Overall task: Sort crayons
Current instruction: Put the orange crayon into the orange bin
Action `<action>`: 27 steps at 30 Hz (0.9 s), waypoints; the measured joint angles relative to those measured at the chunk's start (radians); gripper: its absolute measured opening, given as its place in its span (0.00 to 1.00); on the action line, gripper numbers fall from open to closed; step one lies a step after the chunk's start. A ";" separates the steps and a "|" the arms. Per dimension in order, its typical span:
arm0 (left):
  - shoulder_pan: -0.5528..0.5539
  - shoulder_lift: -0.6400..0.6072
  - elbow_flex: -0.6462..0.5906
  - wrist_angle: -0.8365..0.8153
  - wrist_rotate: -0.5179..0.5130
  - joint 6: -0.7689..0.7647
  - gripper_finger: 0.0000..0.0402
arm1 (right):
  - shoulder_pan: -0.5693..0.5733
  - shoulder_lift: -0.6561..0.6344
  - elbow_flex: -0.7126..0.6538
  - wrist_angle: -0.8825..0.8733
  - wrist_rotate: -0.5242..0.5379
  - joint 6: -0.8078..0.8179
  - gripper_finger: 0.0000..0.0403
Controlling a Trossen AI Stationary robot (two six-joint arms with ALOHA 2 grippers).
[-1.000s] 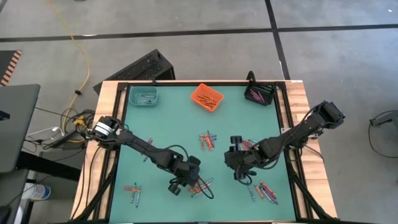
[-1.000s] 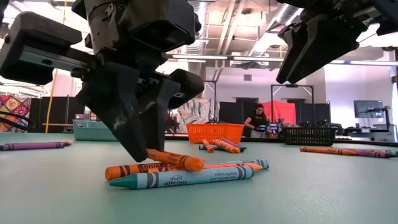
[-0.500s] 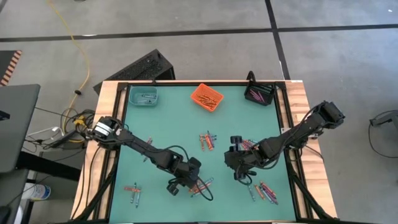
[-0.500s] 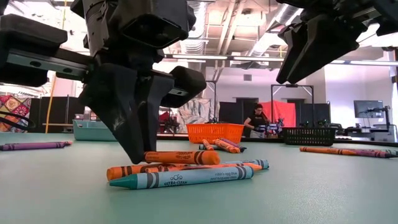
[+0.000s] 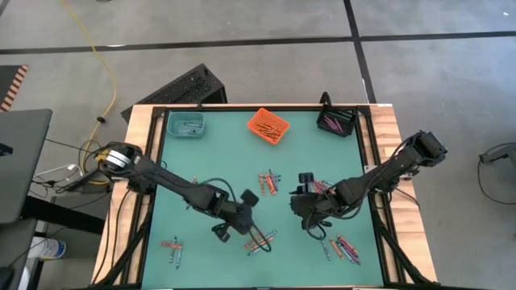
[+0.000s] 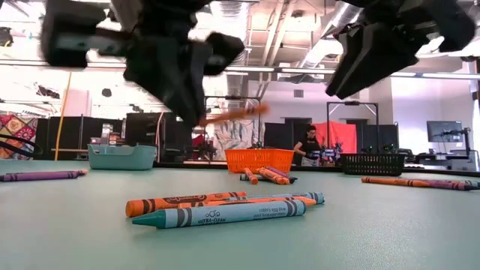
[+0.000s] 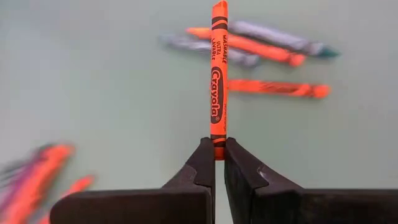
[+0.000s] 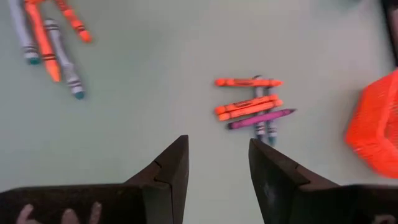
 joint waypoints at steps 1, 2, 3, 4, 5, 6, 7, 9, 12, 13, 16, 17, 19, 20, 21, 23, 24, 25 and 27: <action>0.006 -0.023 0.000 -0.007 -0.029 0.011 0.00 | 0.000 0.000 0.000 0.012 0.015 -0.013 0.39; 0.012 -0.048 0.000 -0.006 -0.056 0.025 0.00 | 0.000 0.000 0.000 0.033 0.025 -0.034 0.39; 0.018 -0.075 0.000 -0.006 -0.078 0.038 0.00 | 0.000 0.000 0.000 0.064 0.028 -0.061 0.39; 0.026 -0.102 0.000 -0.006 -0.094 0.051 0.00 | 0.000 0.000 0.000 0.101 0.027 -0.095 0.39; 0.035 -0.130 0.000 0.000 -0.106 0.065 0.00 | 0.000 0.000 0.000 0.143 0.028 -0.131 0.39; 0.043 -0.160 0.000 0.005 -0.113 0.080 0.00 | 0.000 0.000 0.000 0.185 0.027 -0.167 0.39; 0.051 -0.189 0.000 0.013 -0.114 0.092 0.00 | 0.000 0.000 0.000 0.229 0.027 -0.207 0.39; 0.067 -0.246 0.000 0.027 -0.114 0.116 0.00 | 0.001 -0.001 0.000 0.312 0.027 -0.282 0.39; 0.084 -0.322 0.000 0.063 -0.091 0.152 0.00 | 0.007 -0.004 0.000 0.429 0.030 -0.394 0.39; 0.090 -0.343 0.000 0.081 -0.069 0.164 0.00 | 0.010 -0.004 0.000 0.470 0.036 -0.435 0.39; 0.106 -0.390 0.001 0.127 0.022 0.195 0.00 | 0.025 -0.004 0.000 0.601 0.064 -0.562 0.39; 0.110 -0.400 0.001 0.142 0.050 0.204 0.00 | 0.028 -0.005 0.000 0.645 0.073 -0.600 0.39; 0.114 -0.410 0.001 0.157 0.086 0.220 0.00 | 0.036 -0.005 0.000 0.732 0.096 -0.671 0.39; 0.115 -0.411 0.001 0.164 0.096 0.226 0.00 | 0.042 -0.005 0.000 0.775 0.107 -0.706 0.39; 0.116 -0.411 0.001 0.175 0.102 0.231 0.00 | 0.048 -0.005 0.000 0.819 0.112 -0.741 0.39; 0.116 -0.410 0.001 0.183 0.107 0.237 0.00 | 0.057 -0.005 0.000 0.899 0.115 -0.809 0.39; 0.116 -0.409 0.001 0.187 0.108 0.242 0.00 | 0.062 -0.006 0.000 0.928 0.110 -0.835 0.39; 0.116 -0.404 0.001 0.198 0.112 0.245 0.00 | 0.067 -0.006 0.000 0.953 0.101 -0.859 0.39; 0.116 -0.401 0.001 0.205 0.116 0.253 0.00 | 0.075 -0.006 0.000 0.984 0.068 -0.890 0.39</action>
